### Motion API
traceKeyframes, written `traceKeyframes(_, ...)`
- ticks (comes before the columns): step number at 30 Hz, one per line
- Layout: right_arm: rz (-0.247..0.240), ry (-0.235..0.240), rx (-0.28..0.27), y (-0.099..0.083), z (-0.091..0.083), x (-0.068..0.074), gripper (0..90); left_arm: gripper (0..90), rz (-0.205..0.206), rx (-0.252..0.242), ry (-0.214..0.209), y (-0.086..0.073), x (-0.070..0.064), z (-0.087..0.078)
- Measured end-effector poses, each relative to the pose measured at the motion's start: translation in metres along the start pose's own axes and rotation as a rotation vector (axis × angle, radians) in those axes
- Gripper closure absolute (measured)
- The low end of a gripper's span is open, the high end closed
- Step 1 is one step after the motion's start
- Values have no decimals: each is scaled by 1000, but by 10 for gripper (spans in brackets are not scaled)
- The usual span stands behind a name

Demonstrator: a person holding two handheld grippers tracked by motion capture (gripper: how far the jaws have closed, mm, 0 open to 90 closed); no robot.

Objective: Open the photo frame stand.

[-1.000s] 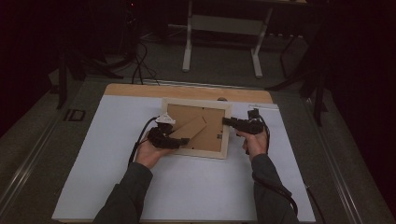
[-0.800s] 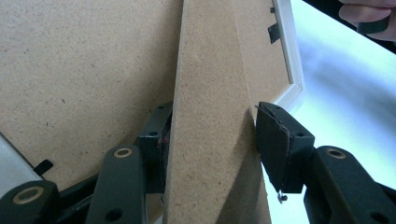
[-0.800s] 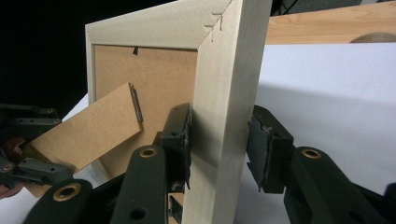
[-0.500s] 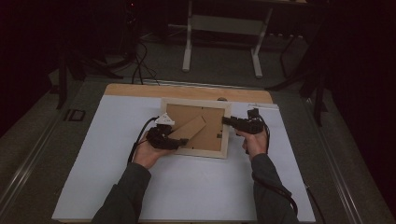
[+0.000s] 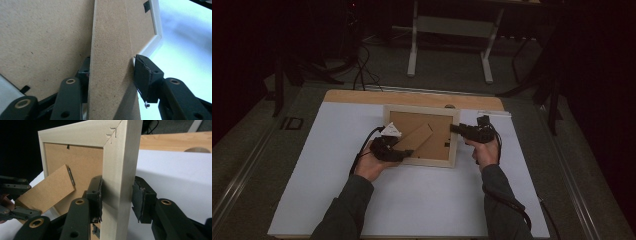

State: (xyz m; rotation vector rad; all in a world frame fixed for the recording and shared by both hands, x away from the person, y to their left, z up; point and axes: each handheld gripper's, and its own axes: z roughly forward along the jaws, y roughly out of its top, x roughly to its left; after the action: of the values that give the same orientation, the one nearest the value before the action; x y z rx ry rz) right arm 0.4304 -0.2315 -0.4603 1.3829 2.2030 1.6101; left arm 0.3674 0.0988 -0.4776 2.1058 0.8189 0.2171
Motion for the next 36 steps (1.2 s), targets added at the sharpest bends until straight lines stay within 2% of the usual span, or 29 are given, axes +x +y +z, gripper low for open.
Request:
traceKeyframes(4,-33,-15,-4,3,-3,4,626,597,-1,-16,-3,1,-1,1)
traceKeyframes(17,-59,-36,-25,6,-6,8,625,619,4,-31,0,3,-3,2)
traceKeyframes(27,-96,-64,-62,8,-10,11,621,643,11,-43,14,7,-7,4)
traceKeyframes(36,-115,-87,-66,9,-11,12,612,683,21,-40,31,9,-10,7)
